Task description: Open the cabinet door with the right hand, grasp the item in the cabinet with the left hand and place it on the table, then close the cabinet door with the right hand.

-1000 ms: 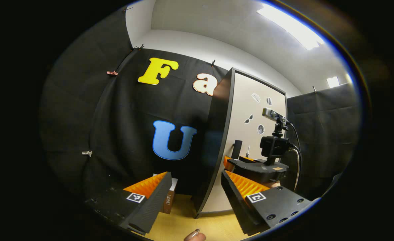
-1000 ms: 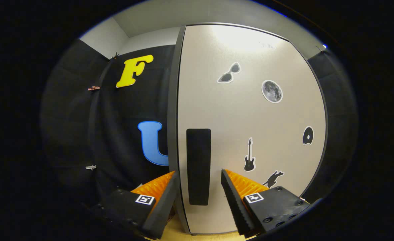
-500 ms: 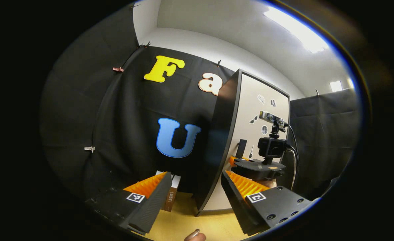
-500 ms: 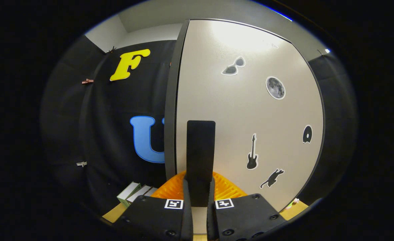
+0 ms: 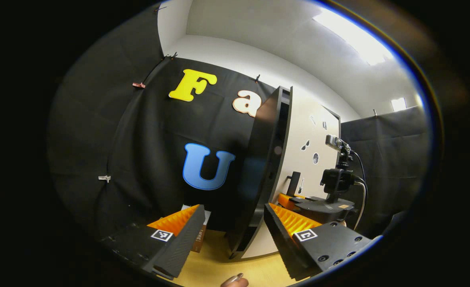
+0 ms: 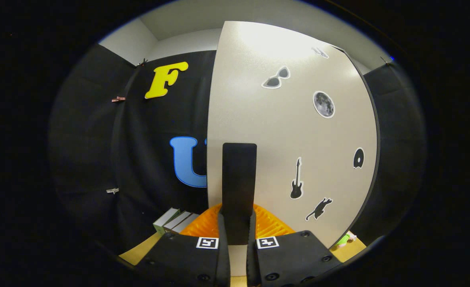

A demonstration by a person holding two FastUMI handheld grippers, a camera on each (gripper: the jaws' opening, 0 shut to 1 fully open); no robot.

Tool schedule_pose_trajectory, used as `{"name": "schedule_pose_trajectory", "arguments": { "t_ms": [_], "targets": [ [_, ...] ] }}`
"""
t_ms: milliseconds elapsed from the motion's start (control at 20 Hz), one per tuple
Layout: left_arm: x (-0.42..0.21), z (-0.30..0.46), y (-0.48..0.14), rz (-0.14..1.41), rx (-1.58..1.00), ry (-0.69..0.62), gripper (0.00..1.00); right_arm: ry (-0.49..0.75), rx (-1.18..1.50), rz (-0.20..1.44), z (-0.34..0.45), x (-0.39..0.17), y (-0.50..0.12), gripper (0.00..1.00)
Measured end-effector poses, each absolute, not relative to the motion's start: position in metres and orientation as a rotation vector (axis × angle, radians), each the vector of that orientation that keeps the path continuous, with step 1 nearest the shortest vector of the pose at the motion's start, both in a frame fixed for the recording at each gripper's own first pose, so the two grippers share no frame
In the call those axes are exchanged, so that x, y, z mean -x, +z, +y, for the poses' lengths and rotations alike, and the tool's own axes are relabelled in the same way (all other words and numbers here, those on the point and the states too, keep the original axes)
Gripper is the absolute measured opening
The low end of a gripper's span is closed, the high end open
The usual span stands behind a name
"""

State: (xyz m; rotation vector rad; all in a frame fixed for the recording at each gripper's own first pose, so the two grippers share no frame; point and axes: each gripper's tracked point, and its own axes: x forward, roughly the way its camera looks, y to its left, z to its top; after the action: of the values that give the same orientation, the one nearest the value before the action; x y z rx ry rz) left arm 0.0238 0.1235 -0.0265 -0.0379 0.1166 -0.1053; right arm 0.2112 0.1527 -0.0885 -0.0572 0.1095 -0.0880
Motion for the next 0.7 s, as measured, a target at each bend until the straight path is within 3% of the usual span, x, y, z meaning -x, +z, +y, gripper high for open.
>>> {"name": "schedule_pose_trajectory", "arguments": {
  "t_ms": [700],
  "targets": [
    [-0.003,0.058,-0.037,0.154,0.0,-0.244,0.95,-0.022,0.051,0.124,0.136,-0.159,-0.082,0.19]
  ]
}}
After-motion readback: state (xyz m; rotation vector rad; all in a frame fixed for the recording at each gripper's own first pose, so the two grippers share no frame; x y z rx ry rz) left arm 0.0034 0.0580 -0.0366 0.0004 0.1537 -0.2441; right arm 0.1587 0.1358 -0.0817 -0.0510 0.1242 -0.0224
